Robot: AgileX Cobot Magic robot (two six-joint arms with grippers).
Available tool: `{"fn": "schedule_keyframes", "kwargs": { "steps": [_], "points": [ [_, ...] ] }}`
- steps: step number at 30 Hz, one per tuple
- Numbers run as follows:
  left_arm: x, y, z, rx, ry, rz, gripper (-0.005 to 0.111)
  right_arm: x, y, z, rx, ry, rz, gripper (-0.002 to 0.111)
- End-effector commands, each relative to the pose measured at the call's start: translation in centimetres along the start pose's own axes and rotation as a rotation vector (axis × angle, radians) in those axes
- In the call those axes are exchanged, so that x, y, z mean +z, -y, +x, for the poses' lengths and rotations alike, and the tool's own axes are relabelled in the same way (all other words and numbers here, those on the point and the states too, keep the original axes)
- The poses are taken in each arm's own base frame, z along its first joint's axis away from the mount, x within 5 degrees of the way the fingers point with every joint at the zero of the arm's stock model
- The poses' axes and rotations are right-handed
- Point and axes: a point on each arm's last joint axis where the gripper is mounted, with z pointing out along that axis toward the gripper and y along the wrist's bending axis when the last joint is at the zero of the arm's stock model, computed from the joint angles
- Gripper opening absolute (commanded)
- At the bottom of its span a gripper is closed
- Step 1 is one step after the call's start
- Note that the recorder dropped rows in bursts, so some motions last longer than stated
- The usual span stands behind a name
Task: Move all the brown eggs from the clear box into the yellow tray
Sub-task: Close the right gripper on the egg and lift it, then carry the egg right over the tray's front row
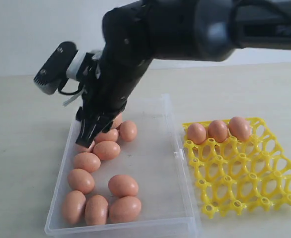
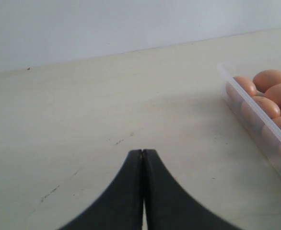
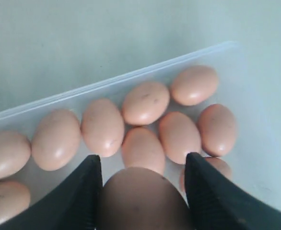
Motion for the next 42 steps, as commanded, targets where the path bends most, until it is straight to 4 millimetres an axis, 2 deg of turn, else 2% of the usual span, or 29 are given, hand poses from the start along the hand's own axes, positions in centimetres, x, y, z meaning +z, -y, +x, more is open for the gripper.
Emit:
{"fn": "schedule_keyframes", "kwargs": {
  "steps": [1, 6, 10, 14, 17, 24, 28, 35, 42],
  "points": [
    [0.0, 0.0, -0.3, -0.005, 0.017, 0.004, 0.0, -3.4, 2.2, 2.3, 0.181, 0.149, 0.11, 0.0],
    [0.0, 0.0, -0.3, -0.005, 0.017, 0.004, 0.0, -6.7, 4.2, 7.7, 0.381, 0.273, 0.243, 0.0],
    [0.0, 0.0, -0.3, -0.005, 0.017, 0.004, 0.0, -8.9, 5.6, 13.3, 0.528, 0.341, 0.376, 0.0],
    [0.0, 0.0, -0.3, -0.005, 0.017, 0.004, 0.0, -8.8, 6.7, 19.7, 0.683, 0.334, 0.503, 0.0],
    [0.0, 0.0, -0.3, -0.005, 0.017, 0.004, 0.0, -8.7, 7.4, 22.7, 0.855, 0.377, 0.587, 0.0],
    [0.0, 0.0, -0.3, -0.005, 0.017, 0.004, 0.0, -9.7, 9.2, 25.5, 1.066, 0.452, 0.683, 0.0],
    [0.0, 0.0, -0.3, -0.005, 0.017, 0.004, 0.0, -8.4, 9.5, 26.4, 1.135, 0.425, 0.669, 0.0],
    [0.0, 0.0, -0.3, -0.005, 0.017, 0.004, 0.0, -4.0, 9.8, 28.0, 1.259, 0.392, 0.608, 0.0],
    [0.0, 0.0, -0.3, -0.005, 0.017, 0.004, 0.0, -2.1, 10.1, 29.7, 1.298, 0.354, 0.613, 0.0]
  ]
}}
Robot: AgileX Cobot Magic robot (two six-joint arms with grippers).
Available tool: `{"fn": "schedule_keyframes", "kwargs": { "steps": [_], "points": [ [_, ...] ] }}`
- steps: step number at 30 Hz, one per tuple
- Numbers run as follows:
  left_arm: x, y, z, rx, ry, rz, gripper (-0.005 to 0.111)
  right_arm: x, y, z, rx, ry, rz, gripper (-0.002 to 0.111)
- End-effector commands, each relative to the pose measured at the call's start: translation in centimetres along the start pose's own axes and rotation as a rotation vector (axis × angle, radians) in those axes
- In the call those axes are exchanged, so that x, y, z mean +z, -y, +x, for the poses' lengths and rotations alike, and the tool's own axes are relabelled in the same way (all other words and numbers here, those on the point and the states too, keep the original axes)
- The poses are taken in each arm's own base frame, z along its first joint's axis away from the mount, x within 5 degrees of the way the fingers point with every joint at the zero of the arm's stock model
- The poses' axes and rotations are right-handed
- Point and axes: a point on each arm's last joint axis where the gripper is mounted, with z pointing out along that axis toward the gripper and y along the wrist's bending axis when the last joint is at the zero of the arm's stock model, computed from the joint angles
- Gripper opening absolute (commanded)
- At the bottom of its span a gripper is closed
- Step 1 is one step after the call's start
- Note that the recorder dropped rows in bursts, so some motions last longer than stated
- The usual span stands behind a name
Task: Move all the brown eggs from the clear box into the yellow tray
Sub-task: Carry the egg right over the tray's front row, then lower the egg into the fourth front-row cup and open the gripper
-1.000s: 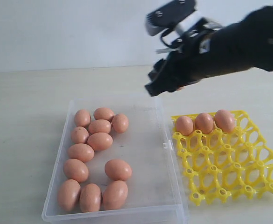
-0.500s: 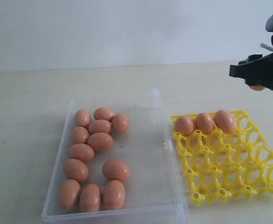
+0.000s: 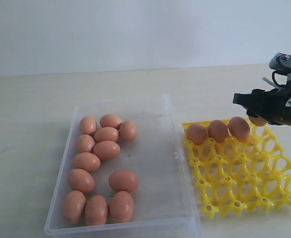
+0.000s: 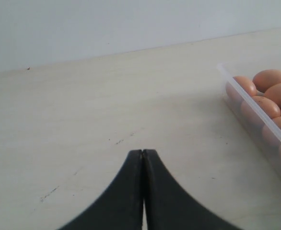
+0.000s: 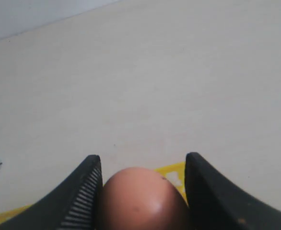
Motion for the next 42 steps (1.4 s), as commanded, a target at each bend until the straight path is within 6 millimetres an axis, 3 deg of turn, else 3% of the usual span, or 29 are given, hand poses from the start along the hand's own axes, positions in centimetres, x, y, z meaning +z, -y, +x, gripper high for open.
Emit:
{"fn": "schedule_keyframes", "kwargs": {
  "steps": [1, 16, 26, 39, 42],
  "points": [
    [0.0, 0.0, -0.3, -0.005, 0.017, 0.004, 0.0, 0.4, 1.1, 0.1, 0.022, 0.01, 0.022, 0.0],
    [0.0, 0.0, -0.3, -0.005, 0.017, 0.004, 0.0, 0.5, 1.4, -0.2, 0.045, 0.033, 0.018, 0.0],
    [0.0, 0.0, -0.3, -0.005, 0.017, 0.004, 0.0, 1.9, 1.8, 1.2, 0.043, 0.002, 0.021, 0.0],
    [0.0, 0.0, -0.3, -0.005, 0.017, 0.004, 0.0, 2.0, 1.8, 1.1, 0.056, 0.016, 0.016, 0.0],
    [0.0, 0.0, -0.3, -0.005, 0.017, 0.004, 0.0, 2.0, 1.7, 1.1, 0.056, 0.026, 0.013, 0.004]
  ]
}}
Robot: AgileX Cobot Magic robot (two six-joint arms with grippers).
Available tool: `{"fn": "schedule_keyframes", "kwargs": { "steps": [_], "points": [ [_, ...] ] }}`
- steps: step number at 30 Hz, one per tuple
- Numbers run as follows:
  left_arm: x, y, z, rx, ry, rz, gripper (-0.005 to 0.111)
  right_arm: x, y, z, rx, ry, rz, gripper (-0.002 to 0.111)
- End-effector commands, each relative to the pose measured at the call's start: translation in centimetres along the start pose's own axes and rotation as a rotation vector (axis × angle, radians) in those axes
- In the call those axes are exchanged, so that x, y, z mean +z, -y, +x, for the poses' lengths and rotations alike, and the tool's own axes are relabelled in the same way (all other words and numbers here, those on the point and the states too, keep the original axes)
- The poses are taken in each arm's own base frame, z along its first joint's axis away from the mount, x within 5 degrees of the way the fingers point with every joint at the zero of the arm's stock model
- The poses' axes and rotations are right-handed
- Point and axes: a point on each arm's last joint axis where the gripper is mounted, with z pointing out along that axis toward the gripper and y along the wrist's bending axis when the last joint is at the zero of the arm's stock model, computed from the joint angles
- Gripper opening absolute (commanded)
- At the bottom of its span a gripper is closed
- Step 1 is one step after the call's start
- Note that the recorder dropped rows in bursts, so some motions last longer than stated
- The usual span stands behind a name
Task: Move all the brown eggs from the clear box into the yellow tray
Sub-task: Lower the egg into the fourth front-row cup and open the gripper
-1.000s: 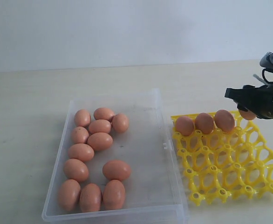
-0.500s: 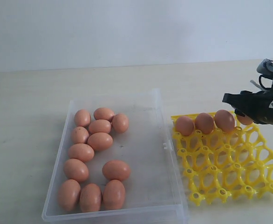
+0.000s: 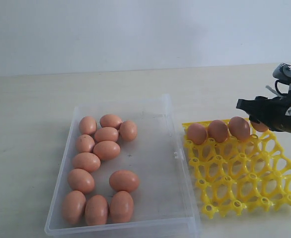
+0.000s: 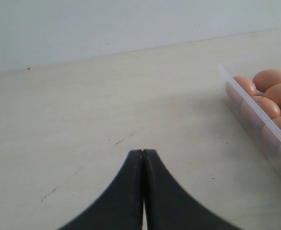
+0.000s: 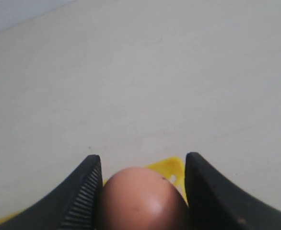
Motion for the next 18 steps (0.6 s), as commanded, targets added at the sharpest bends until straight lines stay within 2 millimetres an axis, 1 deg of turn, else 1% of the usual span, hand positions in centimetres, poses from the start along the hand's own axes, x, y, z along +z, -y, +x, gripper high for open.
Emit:
{"fn": "schedule_keyframes", "kwargs": {
  "steps": [1, 7, 10, 16, 18],
  "points": [
    [-0.04, 0.01, -0.25, -0.005, 0.017, 0.004, 0.0, 0.02, 0.06, -0.2, 0.0, 0.027, -0.009, 0.008],
    [-0.04, 0.01, -0.25, -0.005, 0.017, 0.004, 0.0, 0.02, 0.06, -0.2, 0.002, 0.027, -0.009, 0.036],
    [-0.04, 0.01, -0.25, -0.005, 0.017, 0.004, 0.0, 0.02, 0.06, -0.2, 0.002, 0.027, -0.009, 0.047],
    [-0.04, 0.01, -0.25, -0.005, 0.017, 0.004, 0.0, 0.02, 0.06, -0.2, 0.005, 0.027, -0.009, 0.054],
    [-0.04, 0.01, -0.25, -0.005, 0.017, 0.004, 0.0, 0.02, 0.05, -0.19, 0.031, 0.026, -0.01, 0.056]
  ]
}}
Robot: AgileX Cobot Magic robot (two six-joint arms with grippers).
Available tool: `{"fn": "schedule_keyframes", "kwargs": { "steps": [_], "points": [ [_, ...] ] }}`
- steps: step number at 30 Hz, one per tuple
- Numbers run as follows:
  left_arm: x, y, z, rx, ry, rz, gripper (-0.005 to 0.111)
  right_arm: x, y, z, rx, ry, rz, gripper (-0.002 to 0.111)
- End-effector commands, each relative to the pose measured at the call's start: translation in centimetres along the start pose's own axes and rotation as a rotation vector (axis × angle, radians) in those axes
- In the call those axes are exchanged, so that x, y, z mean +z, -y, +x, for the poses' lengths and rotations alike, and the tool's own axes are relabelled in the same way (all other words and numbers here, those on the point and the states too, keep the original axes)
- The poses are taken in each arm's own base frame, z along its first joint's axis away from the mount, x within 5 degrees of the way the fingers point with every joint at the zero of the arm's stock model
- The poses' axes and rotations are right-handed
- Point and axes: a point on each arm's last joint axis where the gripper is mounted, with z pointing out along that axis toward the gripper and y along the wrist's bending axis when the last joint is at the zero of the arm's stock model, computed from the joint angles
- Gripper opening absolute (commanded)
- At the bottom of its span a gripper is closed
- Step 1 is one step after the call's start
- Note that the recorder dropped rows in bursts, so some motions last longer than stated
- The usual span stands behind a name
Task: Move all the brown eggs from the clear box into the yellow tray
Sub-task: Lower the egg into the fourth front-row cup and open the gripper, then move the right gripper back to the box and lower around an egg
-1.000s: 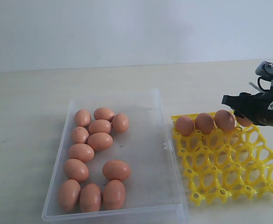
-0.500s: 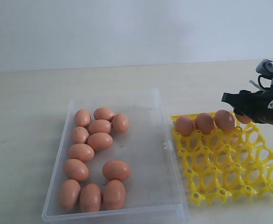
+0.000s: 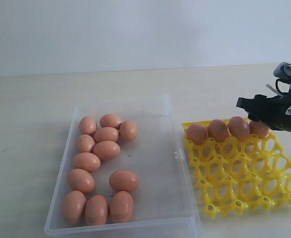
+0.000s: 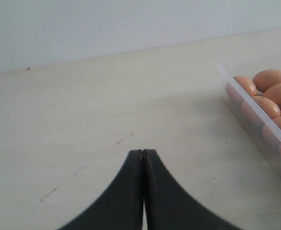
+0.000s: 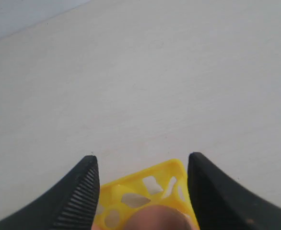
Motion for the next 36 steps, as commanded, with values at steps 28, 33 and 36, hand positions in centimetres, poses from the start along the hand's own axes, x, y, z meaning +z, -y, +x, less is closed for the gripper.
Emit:
{"fn": "schedule_keyframes", "kwargs": {
  "steps": [28, 33, 36],
  "points": [
    [0.0, 0.0, -0.3, -0.005, 0.017, 0.004, 0.0, -8.8, -26.9, 5.5, -1.079, -0.673, -0.655, 0.014],
    [0.0, 0.0, -0.3, -0.005, 0.017, 0.004, 0.0, -7.0, -28.0, 7.5, -1.117, -0.783, -0.649, 0.039],
    [0.0, 0.0, -0.3, -0.005, 0.017, 0.004, 0.0, -6.2, -28.4, 8.5, -1.139, -0.867, -0.645, 0.051]
  ]
}}
